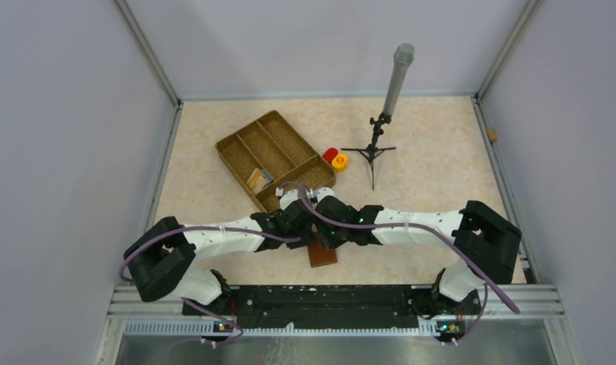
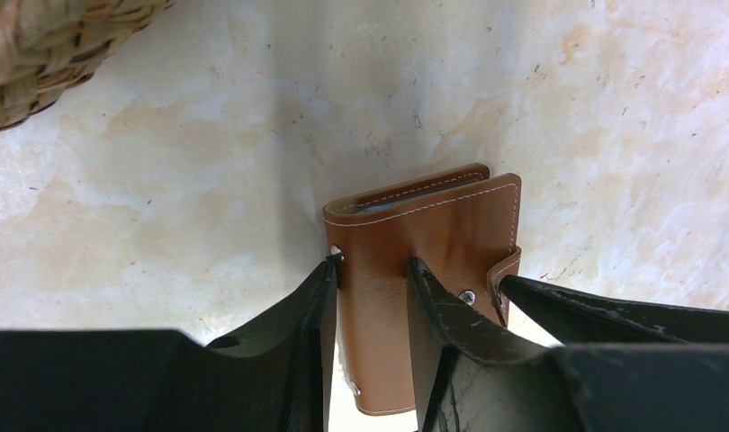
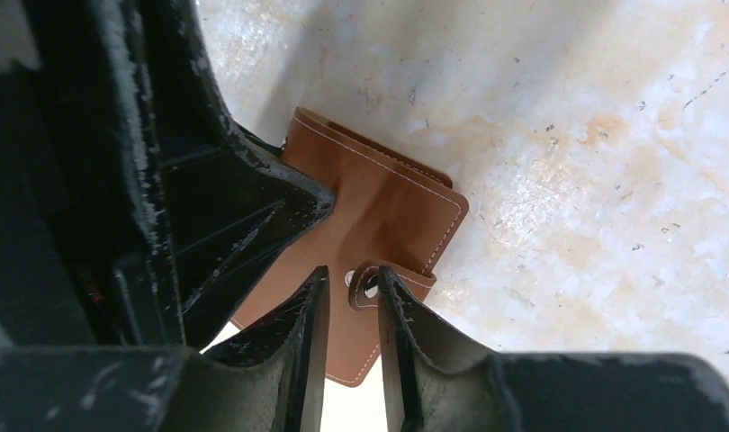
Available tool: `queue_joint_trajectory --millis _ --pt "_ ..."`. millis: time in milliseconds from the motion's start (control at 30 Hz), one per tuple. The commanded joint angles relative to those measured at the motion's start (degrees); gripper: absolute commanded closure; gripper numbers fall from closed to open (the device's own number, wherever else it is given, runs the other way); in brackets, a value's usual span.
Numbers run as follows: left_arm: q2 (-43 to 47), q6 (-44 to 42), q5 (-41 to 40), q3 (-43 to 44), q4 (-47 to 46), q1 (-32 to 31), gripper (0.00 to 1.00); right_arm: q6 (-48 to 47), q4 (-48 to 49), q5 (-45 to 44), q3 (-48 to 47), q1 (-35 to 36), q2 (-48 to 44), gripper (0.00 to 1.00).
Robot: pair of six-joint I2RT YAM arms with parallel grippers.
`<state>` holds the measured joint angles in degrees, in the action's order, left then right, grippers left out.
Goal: Put the credit cards into the card holder
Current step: Close the card holder at the center of the board.
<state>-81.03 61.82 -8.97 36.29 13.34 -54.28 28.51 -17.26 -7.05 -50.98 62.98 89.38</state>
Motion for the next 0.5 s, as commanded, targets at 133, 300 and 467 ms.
queue_joint_trajectory --millis 133,300,467 --pt "-4.1 -1.9 -1.4 -2.8 8.5 -1.2 0.64 0.2 1.6 -1.1 -0.4 1.6 -4.9 0.69" --pt "-4.1 -1.9 -1.3 -2.7 8.5 -1.2 0.64 0.2 0.4 -2.0 -0.8 1.5 -4.5 0.72" --pt "-4.1 -2.0 -1.3 -2.5 8.5 -1.3 0.64 0.3 -1.5 -3.4 -0.9 1.5 -3.8 0.73"
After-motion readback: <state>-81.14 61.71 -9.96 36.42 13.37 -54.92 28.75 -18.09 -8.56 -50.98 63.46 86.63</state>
